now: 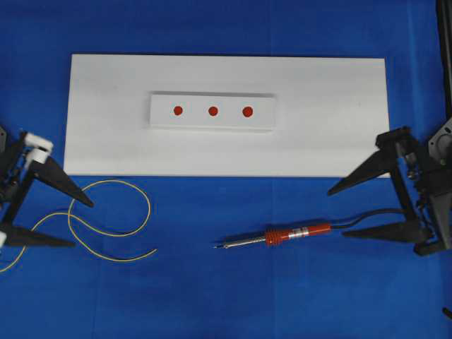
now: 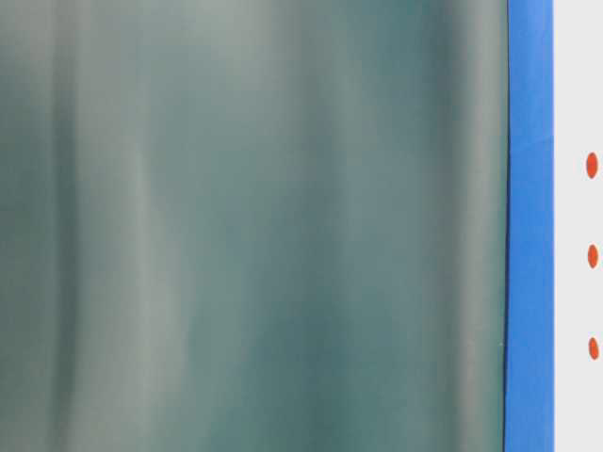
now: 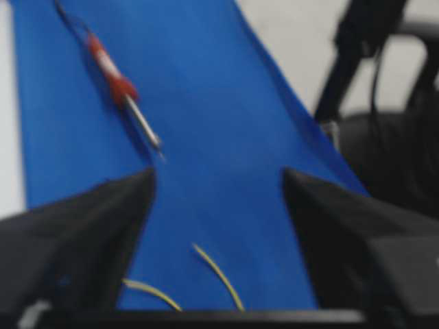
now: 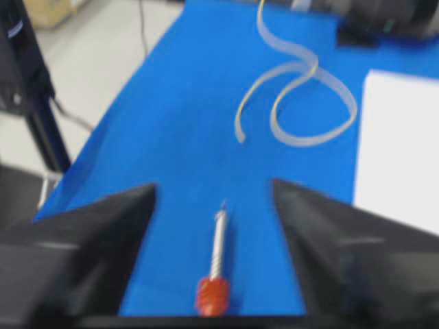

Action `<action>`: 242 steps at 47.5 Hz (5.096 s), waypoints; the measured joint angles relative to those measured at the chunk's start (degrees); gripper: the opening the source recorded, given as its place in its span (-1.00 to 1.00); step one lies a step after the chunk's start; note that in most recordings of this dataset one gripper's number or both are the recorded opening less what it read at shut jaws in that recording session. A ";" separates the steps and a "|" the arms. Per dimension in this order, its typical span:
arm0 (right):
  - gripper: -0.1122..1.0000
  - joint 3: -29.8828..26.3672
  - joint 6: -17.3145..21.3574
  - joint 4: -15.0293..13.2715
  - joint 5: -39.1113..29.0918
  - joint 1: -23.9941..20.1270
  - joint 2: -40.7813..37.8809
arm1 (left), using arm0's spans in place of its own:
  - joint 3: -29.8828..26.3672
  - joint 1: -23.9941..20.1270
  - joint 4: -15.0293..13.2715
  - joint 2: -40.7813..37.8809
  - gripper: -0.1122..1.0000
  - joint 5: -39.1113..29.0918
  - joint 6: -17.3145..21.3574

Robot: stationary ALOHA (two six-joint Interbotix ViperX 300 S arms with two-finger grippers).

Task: Touch the tip of the soldering iron to the tip of the solder at the mark.
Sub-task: 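Lower both grippers toward the yellow wire and the red soldering iron, then grasp the yellow wire with left gripper, red iron handle with right, then lift both held tools up over the white board toward the red dots, then move the iron tip leftward toward the left red dot with right gripper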

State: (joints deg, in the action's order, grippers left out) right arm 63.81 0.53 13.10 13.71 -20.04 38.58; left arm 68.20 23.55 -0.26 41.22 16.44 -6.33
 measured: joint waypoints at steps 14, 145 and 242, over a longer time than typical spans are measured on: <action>0.76 1.05 -0.09 8.17 11.69 -4.66 -13.54 | 0.79 5.36 -0.44 -13.45 0.60 6.68 -0.35; -0.69 -8.26 -10.72 22.32 -13.62 0.97 -19.42 | -17.84 1.41 -0.53 -21.80 -0.77 -26.28 -8.26; -0.69 -14.33 -10.46 0.79 -32.96 34.54 -19.34 | -20.39 -30.59 0.09 -21.88 -0.77 -29.97 -0.97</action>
State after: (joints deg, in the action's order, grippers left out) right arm 49.48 -9.93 13.89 -19.25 14.50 19.25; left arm 47.81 -7.03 -0.18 19.34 -13.54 -7.29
